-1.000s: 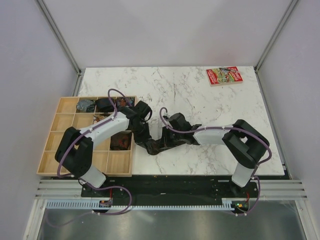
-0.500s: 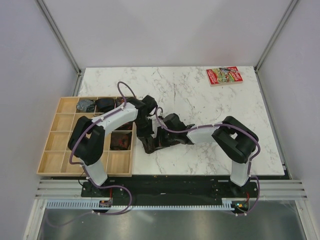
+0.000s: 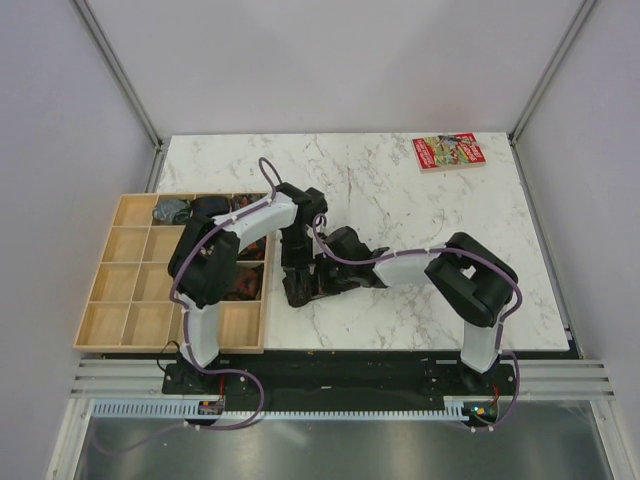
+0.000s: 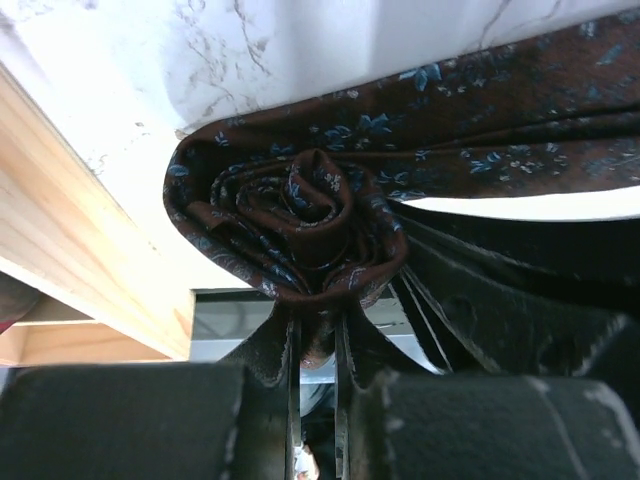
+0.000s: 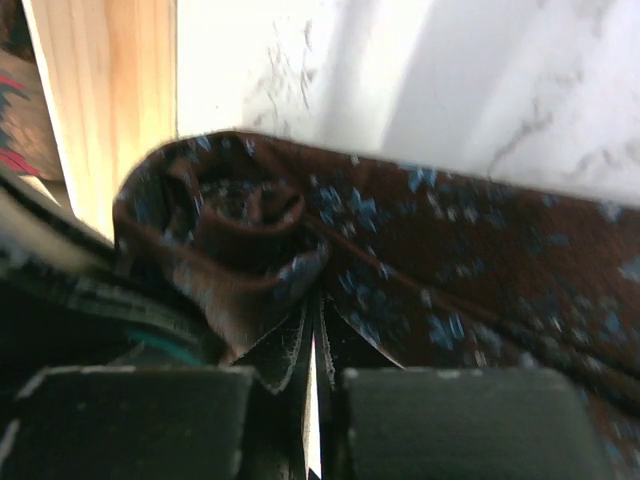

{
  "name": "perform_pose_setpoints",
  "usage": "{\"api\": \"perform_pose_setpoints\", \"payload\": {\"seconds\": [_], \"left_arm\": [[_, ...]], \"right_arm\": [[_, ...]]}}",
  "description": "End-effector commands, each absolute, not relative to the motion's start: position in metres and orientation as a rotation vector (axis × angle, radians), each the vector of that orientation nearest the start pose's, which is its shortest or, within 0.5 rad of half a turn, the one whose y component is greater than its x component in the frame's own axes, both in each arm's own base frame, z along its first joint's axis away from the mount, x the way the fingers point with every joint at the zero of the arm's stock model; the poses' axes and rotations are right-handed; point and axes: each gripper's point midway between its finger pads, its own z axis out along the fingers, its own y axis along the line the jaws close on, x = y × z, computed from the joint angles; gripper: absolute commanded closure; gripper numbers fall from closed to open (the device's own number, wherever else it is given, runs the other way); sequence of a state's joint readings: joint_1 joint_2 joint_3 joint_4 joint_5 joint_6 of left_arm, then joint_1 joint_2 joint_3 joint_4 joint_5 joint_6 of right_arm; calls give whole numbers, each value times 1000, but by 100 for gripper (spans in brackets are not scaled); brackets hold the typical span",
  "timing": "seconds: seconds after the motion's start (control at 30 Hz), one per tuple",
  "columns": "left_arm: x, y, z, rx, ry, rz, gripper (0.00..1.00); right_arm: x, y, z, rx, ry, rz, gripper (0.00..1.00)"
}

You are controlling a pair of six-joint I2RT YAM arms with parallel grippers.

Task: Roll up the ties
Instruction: Roll the tie at the center of the board.

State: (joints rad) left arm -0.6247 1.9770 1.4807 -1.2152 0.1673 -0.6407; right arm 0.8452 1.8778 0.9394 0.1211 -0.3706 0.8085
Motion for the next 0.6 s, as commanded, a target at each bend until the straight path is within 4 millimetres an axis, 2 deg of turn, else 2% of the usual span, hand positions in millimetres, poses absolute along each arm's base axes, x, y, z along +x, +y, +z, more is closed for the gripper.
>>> {"api": "perform_pose_setpoints", "payload": {"seconds": [0.0, 0.07, 0.2, 0.33, 0.37, 0.4, 0.43, 0.47, 0.53, 0.57], "left_arm": [[239, -208, 38, 87, 3262, 137, 95], [246, -201, 42, 104, 3231, 229, 95], [244, -191, 46, 121, 3232, 374, 95], [246, -190, 45, 144, 3234, 434, 94], [246, -192, 45, 155, 3231, 440, 93], [248, -194, 44, 157, 3227, 438, 92], [250, -197, 44, 159, 3227, 435, 90], [250, -201, 43, 161, 3233, 418, 79], [257, -211, 46, 171, 3216, 378, 66], [256, -215, 45, 183, 3216, 375, 56]], "right_arm": [[206, 379, 40, -344, 2622, 1101, 93], [205, 374, 45, -340, 2620, 1089, 91], [198, 364, 53, -340, 2620, 1074, 88], [193, 348, 64, -336, 2608, 1033, 85], [195, 344, 72, -327, 2581, 1024, 85], [191, 337, 68, -321, 2600, 1002, 84], [190, 333, 75, -322, 2582, 1006, 84], [189, 327, 72, -313, 2588, 990, 85], [186, 321, 74, -306, 2588, 983, 84], [185, 317, 76, -301, 2578, 981, 85]]}}
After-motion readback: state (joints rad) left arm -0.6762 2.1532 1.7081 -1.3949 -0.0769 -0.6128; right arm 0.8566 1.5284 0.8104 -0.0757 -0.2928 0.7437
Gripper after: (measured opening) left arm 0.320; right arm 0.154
